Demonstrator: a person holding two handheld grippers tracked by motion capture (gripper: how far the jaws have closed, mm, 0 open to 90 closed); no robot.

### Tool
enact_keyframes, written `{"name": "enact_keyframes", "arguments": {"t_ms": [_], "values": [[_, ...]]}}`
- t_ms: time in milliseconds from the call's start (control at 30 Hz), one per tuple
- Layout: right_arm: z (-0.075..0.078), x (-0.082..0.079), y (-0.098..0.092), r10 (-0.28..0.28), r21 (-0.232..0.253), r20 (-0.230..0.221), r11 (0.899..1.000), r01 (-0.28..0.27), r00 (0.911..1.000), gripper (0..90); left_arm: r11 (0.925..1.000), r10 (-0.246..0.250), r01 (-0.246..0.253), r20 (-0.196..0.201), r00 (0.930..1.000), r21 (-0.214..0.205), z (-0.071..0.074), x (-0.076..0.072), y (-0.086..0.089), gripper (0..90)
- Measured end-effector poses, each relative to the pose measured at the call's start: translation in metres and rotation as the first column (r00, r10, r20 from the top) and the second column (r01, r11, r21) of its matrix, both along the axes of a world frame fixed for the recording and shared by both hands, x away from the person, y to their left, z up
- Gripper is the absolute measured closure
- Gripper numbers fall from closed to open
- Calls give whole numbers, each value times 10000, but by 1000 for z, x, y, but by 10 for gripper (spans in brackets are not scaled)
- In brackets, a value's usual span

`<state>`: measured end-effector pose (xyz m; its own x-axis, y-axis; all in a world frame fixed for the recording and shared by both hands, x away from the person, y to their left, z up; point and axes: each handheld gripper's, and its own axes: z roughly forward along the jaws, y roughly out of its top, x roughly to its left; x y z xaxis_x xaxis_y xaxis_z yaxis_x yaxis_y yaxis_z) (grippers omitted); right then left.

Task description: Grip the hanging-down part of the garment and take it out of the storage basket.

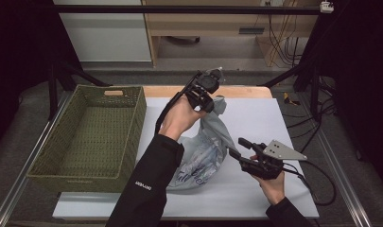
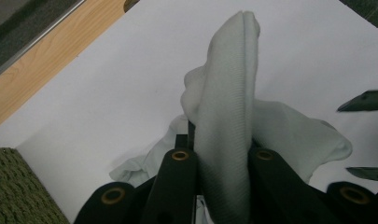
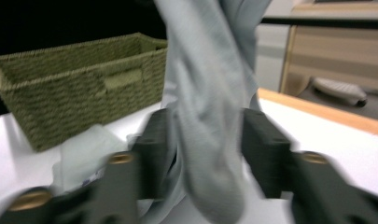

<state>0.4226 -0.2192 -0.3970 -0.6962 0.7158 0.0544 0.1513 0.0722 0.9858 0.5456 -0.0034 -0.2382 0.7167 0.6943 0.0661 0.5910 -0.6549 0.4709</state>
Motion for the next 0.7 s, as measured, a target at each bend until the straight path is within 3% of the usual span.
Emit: {"name": "enact_keyframes", "arguments": {"t_ms": [100, 267, 367, 467, 533, 700], "values": [[-1, -4, -5, -703, -78, 413, 9975, 707, 9967, 242, 10000, 14, -14, -57, 10000, -3, -3, 1, 3, 837], [-5, -1, -15, -1544, 123, 332, 9880, 1540, 9875, 69, 10000, -20, 20, -52, 10000, -55, -5, 0, 7, 837], [-7, 0, -17, -1768, 122, 117, 9842, 1766, 9842, 39, 10000, -22, 21, -44, 10000, -78, -6, -1, 10, 837], [-9, 0, -23, -1857, 118, 330, 9826, 1854, 9821, 8, 9999, 10, -11, -39, 10000, -106, -6, -1, 13, 837], [-10, -1, -25, -1954, 299, 205, 9804, 1947, 9805, 5, 9999, -64, 63, -56, 10000, -115, -6, -2, 14, 837], [-13, -4, -33, -1888, 226, 316, 9819, 1882, 9815, 4, 9997, -213, 213, -15, 9998, -103, -9, -4, 13, 837]]}}
